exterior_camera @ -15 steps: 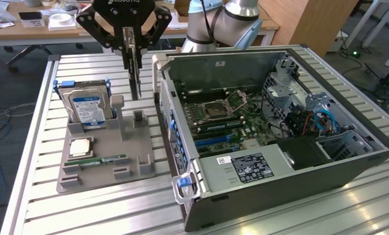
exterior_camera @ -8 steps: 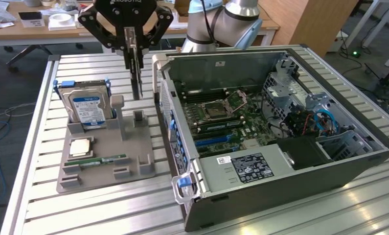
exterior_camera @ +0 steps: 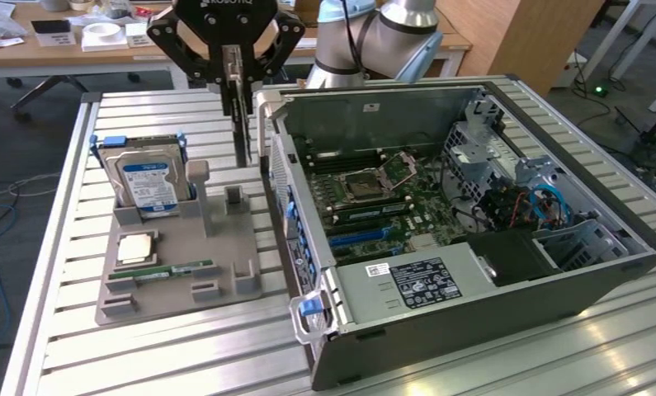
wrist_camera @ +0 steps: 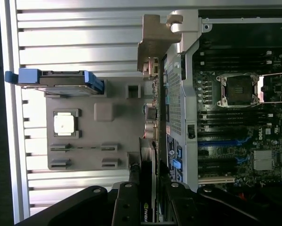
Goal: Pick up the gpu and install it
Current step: 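Pick up the gpu and move the gpu toward the slot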
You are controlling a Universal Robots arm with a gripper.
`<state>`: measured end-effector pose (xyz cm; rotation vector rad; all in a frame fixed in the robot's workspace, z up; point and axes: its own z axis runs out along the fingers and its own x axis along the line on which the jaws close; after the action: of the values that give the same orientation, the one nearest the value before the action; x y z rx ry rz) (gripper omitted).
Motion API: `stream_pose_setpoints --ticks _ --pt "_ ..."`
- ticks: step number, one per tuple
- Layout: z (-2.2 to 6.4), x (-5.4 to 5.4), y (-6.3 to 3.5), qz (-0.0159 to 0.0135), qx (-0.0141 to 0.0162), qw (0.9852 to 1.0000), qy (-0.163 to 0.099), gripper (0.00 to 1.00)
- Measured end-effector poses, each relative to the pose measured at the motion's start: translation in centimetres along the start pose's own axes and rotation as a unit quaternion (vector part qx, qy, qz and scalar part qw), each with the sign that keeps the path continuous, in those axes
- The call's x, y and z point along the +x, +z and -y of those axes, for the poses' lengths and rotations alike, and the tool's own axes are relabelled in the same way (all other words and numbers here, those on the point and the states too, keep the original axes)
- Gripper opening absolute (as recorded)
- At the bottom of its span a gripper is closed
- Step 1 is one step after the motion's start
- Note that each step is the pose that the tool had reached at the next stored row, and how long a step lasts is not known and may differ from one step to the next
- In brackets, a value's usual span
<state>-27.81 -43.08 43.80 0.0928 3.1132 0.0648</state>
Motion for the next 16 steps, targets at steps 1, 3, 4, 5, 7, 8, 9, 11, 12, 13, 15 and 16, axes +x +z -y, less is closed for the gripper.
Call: stream_pose_setpoints --ticks 1,3,4,5,7,8,9,11,12,13,15,16 --pt "-0.01 -0.2 0.0 0.0 0.0 1.0 0.0 0.26" --pt "-0.04 -0.6 0.01 0.0 0.0 1.0 0.0 0.26" --pt "-0.05 -0.8 0.02 0.0 0.0 1.0 0.0 0.26" --pt "-0.06 -1.0 0.02 0.0 0.0 1.0 0.0 0.26" --pt "-0.09 -1.5 0.04 0.0 0.0 1.0 0.0 0.26" --pt "-0.1 -1.7 0.04 0.0 0.0 1.0 0.0 0.26" --pt "-0.11 -1.9 0.05 0.0 0.0 1.0 0.0 0.26" --pt "-0.14 -2.3 0.07 0.0 0.0 1.0 0.0 0.26" --pt "-0.15 -2.5 0.07 0.0 0.0 1.0 0.0 0.26" --pt "-0.16 -2.6 0.07 0.0 0.0 1.0 0.0 0.26" --pt "-0.18 -3.0 0.08 0.0 0.0 1.0 0.0 0.26" --pt "-0.19 -3.1 0.08 0.0 0.0 1.0 0.0 0.26"
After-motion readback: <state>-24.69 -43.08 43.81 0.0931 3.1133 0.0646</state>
